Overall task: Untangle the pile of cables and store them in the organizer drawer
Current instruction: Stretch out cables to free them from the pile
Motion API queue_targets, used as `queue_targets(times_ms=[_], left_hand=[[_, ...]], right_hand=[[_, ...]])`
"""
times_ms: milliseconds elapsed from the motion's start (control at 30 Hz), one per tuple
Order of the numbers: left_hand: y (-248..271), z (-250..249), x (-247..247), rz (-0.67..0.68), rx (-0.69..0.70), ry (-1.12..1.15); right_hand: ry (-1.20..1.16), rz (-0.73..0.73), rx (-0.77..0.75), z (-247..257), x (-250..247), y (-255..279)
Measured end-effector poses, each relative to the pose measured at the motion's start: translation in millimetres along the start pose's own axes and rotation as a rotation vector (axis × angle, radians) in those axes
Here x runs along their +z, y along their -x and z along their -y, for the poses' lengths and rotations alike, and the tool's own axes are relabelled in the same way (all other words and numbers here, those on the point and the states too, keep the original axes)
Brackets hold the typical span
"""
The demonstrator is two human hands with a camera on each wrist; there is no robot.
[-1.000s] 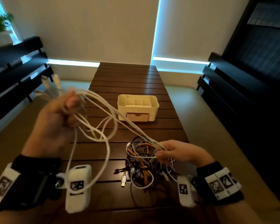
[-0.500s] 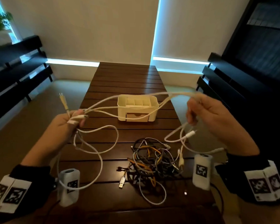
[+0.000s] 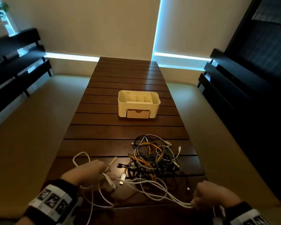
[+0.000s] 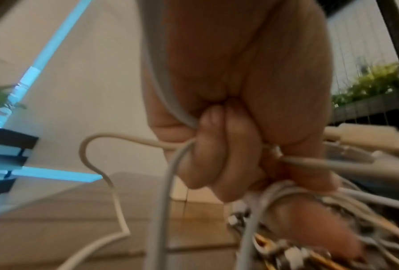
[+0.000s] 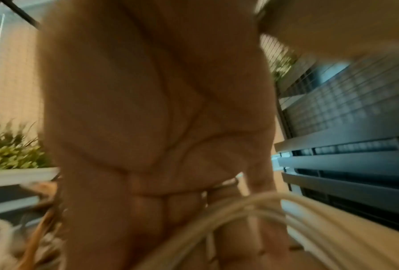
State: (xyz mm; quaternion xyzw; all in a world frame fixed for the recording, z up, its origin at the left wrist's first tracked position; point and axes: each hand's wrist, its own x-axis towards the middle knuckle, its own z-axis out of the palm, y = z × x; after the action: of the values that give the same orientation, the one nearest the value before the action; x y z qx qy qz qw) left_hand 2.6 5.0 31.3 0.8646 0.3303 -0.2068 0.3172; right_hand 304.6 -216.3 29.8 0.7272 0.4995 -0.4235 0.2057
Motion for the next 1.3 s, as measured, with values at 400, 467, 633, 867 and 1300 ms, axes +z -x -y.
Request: queue_targets(times_ms=[400, 467, 633, 867, 1300], left_hand=[[0.2, 7.3, -35.2, -0.546, 0.189, 0.753], [-10.1, -1.6, -30.8, -0.68, 0.157, 0.828], [-24.0, -16.5, -14.5, -0.695, 0.107, 0.948], [-43.0, -15.3, 13.5, -0.673, 0.065, 0.949], [-66.6, -45.1, 25.9, -0.355, 0.089, 0.887]], right_hand=[[-0.154, -0.653, -0.1, 75.6, -78.1, 24.2], [-0.226, -0.784, -0.167, 108.3, -85.8, 13.3], [-0.219, -0.767, -0.177, 155.5, -75.1, -36.2], [-0.259, -0.604, -0.007, 151.0, -66.0, -63.9], [-0.926, -0.519, -0.161, 158.3, -83.0, -68.0]])
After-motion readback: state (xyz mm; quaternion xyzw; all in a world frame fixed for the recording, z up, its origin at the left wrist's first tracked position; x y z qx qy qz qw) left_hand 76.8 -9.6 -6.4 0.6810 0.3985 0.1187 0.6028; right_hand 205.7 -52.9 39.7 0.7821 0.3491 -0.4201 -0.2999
